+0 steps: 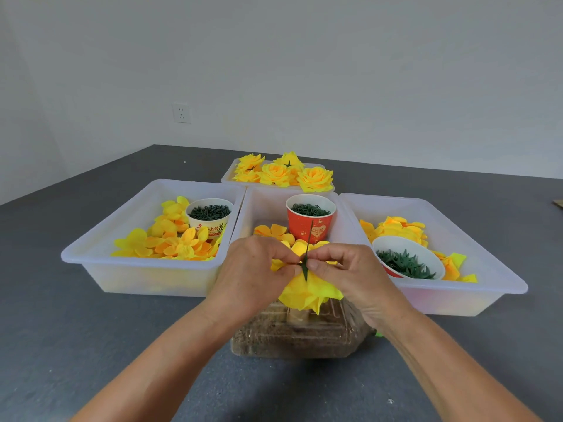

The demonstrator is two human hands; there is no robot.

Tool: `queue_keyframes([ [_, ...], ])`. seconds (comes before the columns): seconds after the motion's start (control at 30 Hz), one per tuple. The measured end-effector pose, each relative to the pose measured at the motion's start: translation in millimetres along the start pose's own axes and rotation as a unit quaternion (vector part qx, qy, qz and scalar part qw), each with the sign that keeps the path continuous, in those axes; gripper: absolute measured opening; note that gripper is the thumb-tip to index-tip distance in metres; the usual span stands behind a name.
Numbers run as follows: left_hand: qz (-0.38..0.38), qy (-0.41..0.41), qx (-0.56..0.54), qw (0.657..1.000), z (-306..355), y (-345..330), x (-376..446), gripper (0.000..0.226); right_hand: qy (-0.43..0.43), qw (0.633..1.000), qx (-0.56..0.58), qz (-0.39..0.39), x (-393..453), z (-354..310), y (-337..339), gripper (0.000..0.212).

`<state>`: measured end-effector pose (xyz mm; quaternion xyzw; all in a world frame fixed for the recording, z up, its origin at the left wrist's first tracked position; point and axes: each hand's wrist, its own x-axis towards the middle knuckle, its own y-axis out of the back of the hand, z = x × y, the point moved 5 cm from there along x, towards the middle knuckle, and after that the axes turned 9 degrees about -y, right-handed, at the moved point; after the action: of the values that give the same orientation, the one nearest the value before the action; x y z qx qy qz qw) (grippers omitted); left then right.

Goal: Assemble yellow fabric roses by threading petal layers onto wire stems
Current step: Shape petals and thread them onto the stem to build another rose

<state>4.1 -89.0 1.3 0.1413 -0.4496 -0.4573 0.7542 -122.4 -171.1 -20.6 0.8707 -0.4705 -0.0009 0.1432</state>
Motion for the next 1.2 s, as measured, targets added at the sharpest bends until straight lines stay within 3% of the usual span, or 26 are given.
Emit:
queue_keyframes([
  [0.1,0.027,0.021,0.001,0.999,-1.5,-2.4,-8.2,0.030,-0.007,0.999,-0.022,-0.030,3.1,-9.8,0.6,0.019],
  [0.23,0.007,0.054,-0.036,0.998,-5.8,-9.2,-10.3,0.052,-0.006,0.996,-0.077,-0.045,6.4,-14.8,-0.8,0.007],
  [0.43,-0.019,0.077,-0.119,0.990,-8.1,-17.2,-9.7,0.030,0.040,0.995,-0.089,-0.026,4.1,-14.8,-4.1,0.020],
  [0.77,-0.011,0.100,-0.138,0.985,-17.1,-21.7,-10.1,0.027,0.124,0.992,-0.036,0.001,2.8,-2.4,-5.7,0.030],
  [0.93,0.013,0.092,-0.121,0.988,-16.6,-22.5,-11.0,0.032,0.157,0.986,-0.043,0.045,4.6,5.2,-8.0,0.007],
  [1.2,0.024,0.083,-0.090,0.992,-14.6,-23.1,-11.8,0.033,0.186,0.978,-0.055,0.082,3.8,9.0,-9.3,0.008],
])
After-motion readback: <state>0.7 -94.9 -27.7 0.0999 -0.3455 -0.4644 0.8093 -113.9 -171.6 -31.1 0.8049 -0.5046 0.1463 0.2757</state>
